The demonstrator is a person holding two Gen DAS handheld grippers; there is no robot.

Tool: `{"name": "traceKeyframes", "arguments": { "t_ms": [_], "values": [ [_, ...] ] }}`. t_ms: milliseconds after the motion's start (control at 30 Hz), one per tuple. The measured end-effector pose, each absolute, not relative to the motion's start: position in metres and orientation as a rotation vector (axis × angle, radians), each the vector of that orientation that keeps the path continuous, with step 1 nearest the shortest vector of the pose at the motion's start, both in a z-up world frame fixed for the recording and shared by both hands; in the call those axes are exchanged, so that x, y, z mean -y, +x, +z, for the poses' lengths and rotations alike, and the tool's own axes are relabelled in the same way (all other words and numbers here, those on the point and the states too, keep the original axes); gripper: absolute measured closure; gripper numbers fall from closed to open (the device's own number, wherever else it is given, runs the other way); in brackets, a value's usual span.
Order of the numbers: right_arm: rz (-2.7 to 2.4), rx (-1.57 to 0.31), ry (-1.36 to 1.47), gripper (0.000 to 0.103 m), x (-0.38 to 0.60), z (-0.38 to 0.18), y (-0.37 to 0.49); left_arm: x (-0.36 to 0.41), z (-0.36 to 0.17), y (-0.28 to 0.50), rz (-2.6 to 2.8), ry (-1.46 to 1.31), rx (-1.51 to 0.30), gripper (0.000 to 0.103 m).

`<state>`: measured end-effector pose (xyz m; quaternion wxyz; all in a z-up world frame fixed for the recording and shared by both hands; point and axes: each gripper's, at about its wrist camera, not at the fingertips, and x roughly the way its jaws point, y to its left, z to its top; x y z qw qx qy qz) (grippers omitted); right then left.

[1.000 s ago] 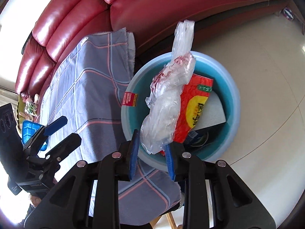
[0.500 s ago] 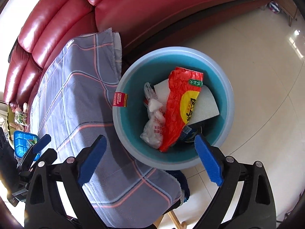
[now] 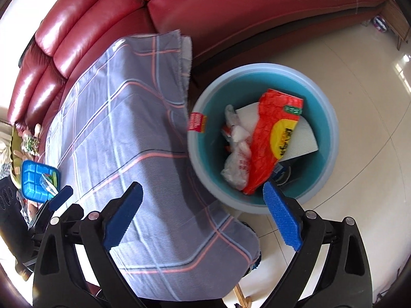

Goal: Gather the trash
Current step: 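Move both tools back over the table toward the blue tray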

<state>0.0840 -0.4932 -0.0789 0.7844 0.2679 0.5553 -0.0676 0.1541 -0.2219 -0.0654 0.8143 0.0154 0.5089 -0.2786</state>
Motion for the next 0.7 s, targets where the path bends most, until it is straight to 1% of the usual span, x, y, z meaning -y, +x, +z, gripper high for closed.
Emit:
{"name": "traceKeyframes", "arguments": {
  "t_ms": [267, 700],
  "values": [
    [-0.029, -1.223, 0.5, 0.012, 0.418, -0.067, 0.112, 0.137, -0.062, 0.149, -0.464, -0.044, -1.074, 0.004],
    [0.204, -1.281, 0.348, 0.012, 0.263, -0.054, 0.164, -0.033, -0.072, 0.144, -0.186, -0.225, -1.034, 0.004]
  ]
}}
